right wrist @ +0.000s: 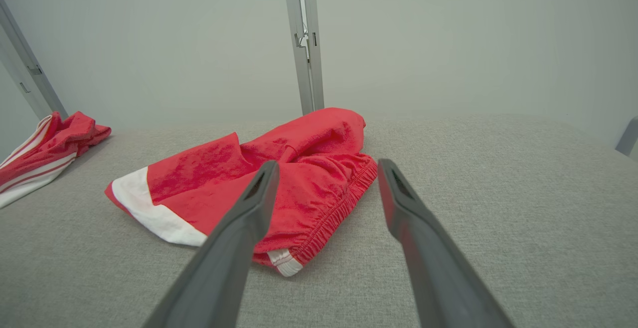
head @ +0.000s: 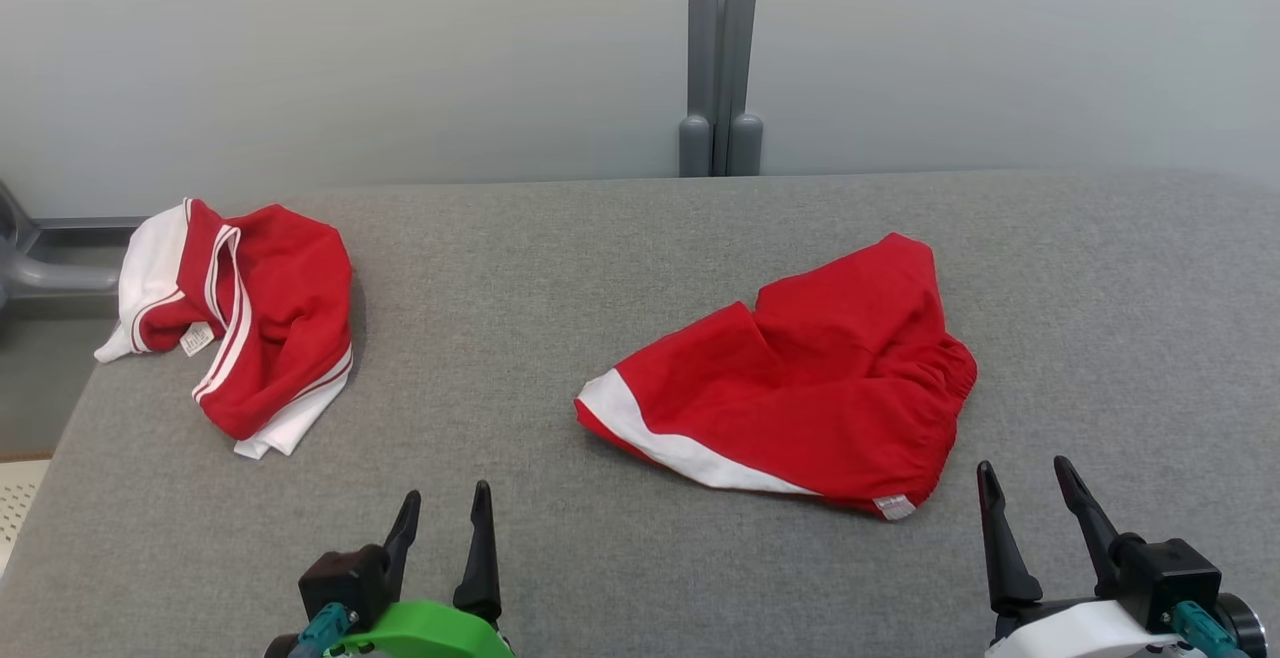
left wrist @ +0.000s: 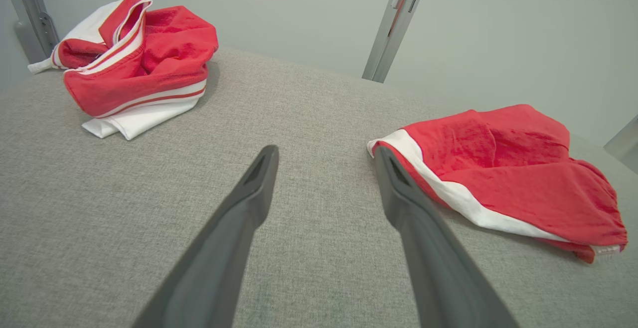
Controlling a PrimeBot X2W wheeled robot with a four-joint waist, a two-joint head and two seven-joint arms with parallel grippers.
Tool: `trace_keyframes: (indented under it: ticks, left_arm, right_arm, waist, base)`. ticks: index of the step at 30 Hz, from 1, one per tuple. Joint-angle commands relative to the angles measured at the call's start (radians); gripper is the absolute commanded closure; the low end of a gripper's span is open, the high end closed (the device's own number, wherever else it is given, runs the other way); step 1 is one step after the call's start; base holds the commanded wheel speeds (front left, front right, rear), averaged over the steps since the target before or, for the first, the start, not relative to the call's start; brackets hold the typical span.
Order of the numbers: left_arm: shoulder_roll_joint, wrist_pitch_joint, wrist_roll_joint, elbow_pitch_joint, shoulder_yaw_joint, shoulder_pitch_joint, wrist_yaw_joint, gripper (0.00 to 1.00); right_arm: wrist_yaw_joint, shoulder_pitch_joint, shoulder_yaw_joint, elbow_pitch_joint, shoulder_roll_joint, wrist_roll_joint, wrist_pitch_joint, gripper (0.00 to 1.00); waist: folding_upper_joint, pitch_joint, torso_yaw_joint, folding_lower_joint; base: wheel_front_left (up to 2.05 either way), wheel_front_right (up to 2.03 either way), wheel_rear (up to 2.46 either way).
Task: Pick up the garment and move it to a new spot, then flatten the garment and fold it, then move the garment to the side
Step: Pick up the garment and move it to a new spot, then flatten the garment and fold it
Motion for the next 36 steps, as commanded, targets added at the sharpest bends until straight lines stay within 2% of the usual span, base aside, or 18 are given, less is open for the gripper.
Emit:
trace_keyframes:
  ticks: [1, 23, 29, 36]
  left_arm:
    - [0.001, 0.001, 0.01, -0.003, 0.006, 0.017, -0.004, 0.0]
    - [-0.004, 0.0, 0.029, 0.013, -0.016, -0.035, -0.01, 0.0]
    - [-0.004, 0.001, 0.046, 0.084, -0.044, -0.129, -0.027, 0.0]
    - [-0.004, 0.002, 0.048, 0.247, -0.09, -0.298, -0.043, 0.0]
  right_arm:
    - [-0.001, 0.008, 0.003, 0.002, -0.003, 0.004, -0.004, 0.0]
    - [-0.001, -0.017, 0.005, 0.013, -0.003, 0.003, -0.004, 0.0]
    - [-0.001, -0.032, 0.02, 0.009, -0.003, -0.012, -0.004, 0.0]
    - [-0.001, -0.074, 0.045, 0.003, -0.003, -0.043, -0.004, 0.0]
  waist:
    - [0.0, -0.001, -0.003, 0.0]
    - [0.0, 0.012, -0.013, 0.0]
    - [0.0, 0.036, -0.035, 0.0]
    - [0.0, 0.095, -0.092, 0.0]
  base:
    - [0.0, 0.0, 0.0]
    - [0.0, 0.0, 0.0]
    - [0.0, 0.0, 0.0]
    - [0.0, 0.0, 0.0]
